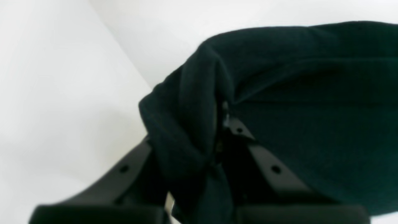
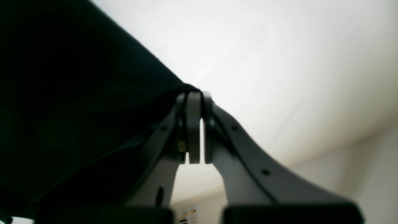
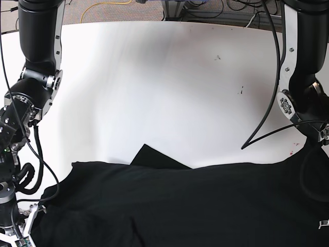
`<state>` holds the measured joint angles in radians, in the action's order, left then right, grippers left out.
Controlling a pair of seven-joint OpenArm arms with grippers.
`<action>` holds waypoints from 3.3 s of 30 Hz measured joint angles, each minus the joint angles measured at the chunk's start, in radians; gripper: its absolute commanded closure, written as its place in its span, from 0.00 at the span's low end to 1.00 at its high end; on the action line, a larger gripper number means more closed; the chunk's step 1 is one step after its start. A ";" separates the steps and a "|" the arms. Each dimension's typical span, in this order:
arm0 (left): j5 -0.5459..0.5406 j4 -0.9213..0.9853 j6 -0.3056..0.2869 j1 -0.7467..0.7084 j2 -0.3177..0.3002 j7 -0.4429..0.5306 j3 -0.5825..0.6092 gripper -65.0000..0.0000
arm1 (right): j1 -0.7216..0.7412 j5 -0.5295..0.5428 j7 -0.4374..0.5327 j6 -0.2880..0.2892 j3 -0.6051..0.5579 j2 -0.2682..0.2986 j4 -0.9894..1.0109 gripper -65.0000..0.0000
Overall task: Layout the t-shirt on the table in an organized manner, then fold the t-shirt properly
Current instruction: 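Lift the shirt with both grippers and pull it toward the robot, then lay the shirt down with both grippers, exposing the printed graphic, then drag the shirt edge with both grippers away from the printed graphic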
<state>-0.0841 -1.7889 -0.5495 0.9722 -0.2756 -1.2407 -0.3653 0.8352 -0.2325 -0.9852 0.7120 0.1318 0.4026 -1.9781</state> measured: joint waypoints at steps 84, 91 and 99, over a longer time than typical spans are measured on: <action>0.000 -0.166 -0.148 -1.245 0.023 0.026 -0.091 1.00 | -0.884 0.091 -0.067 -0.010 0.302 -0.511 0.013 0.09; 0.000 -0.166 -0.148 -1.243 0.023 0.026 -0.091 1.00 | -0.842 0.183 -0.074 -0.013 0.369 -0.512 0.104 0.20; -0.003 -0.165 -0.148 -1.240 0.022 0.026 -0.090 1.00 | -0.764 0.260 -0.074 -0.013 0.515 -0.513 0.315 0.26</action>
<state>-0.0875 -1.9541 -0.6979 -0.2676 -0.2535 -1.2144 -0.4557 0.0711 0.0277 -1.0595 0.6987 0.6464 -0.1101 -1.6634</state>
